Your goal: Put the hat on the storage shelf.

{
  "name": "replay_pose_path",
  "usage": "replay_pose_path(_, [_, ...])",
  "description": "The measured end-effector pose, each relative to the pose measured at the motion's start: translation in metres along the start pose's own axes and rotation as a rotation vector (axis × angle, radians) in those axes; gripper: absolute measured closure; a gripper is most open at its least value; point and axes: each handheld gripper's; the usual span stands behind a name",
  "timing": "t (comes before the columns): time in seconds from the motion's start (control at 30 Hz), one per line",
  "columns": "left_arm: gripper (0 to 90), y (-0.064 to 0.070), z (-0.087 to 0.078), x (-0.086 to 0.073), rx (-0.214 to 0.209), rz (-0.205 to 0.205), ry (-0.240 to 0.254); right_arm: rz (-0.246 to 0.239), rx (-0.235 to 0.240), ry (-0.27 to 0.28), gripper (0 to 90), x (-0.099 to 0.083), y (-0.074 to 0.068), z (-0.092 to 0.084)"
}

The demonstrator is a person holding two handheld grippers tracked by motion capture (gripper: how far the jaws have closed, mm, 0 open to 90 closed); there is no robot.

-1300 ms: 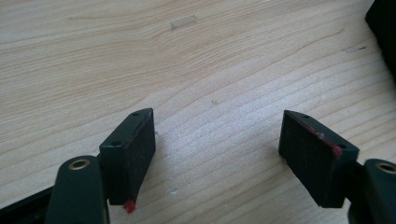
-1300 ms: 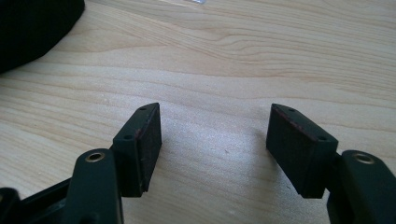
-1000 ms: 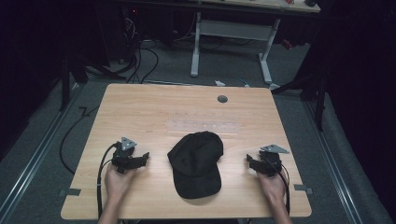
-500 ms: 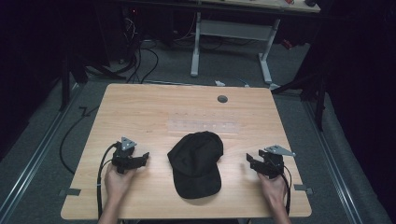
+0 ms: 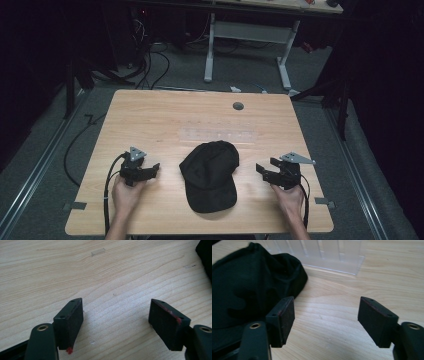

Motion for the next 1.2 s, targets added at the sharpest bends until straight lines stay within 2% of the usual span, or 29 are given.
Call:
replay_pose_path(0.03, [28.1, 0.000, 0.000, 0.000, 0.000, 0.000, 0.000, -0.010, 0.025, 0.013, 29.2, 0.002, -0.002, -0.003])
replay_pose_path(0.17, [28.2, 0.000, 0.000, 0.000, 0.000, 0.000, 0.000, -0.031, 0.052, 0.034, 29.6, 0.007, -0.007, -0.007])
replay_pose_path(0.2, [28.1, 0.000, 0.000, 0.000, 0.000, 0.000, 0.000, -0.038, 0.053, 0.028, 30.5, 0.008, -0.008, -0.008])
replay_pose_path(0.23, [28.2, 0.000, 0.000, 0.000, 0.000, -0.001, 0.000, -0.053, 0.077, 0.010, 34.5, 0.013, -0.011, -0.007])
replay_pose_path(0.4, [28.4, 0.000, 0.000, 0.000, 0.002, -0.003, 0.002, -0.073, 0.104, -0.001, 37.1, 0.021, -0.019, -0.005])
replay_pose_path(0.57, [28.4, 0.000, 0.000, 0.000, 0.002, -0.005, 0.002, -0.089, 0.143, -0.010, 36.4, 0.031, -0.028, -0.001])
replay_pose_path(0.63, [28.4, 0.000, 0.000, 0.000, 0.003, -0.005, 0.003, -0.099, 0.175, -0.007, 36.0, 0.035, -0.034, 0.000])
replay_pose_path(0.73, [28.4, 0.000, 0.000, 0.000, 0.003, -0.006, 0.003, -0.125, 0.197, -0.011, 32.7, 0.042, -0.043, 0.006])
replay_pose_path(0.83, [28.5, 0.000, 0.000, 0.001, 0.002, -0.008, 0.003, -0.132, 0.197, -0.029, 28.8, 0.049, -0.048, 0.013])
replay_pose_path(0.9, [28.4, 0.000, 0.000, 0.001, 0.001, -0.010, 0.002, -0.121, 0.193, -0.024, 27.3, 0.057, -0.051, 0.017])
replay_pose_path(1.03, [28.4, 0.000, 0.000, 0.001, 0.000, -0.012, 0.002, -0.117, 0.183, -0.038, 27.0, 0.064, -0.053, 0.021])
replay_pose_path(1.2, [28.4, 0.000, 0.000, 0.001, 0.001, -0.011, 0.002, -0.139, 0.180, -0.071, 27.0, 0.079, -0.059, 0.032])
Point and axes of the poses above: each handheld gripper's, and its own axes: z roughly forward along the jaws, x roughly out of its top, y roughly to its right, and after that the axes turned 13 degrees about -y, right-handed
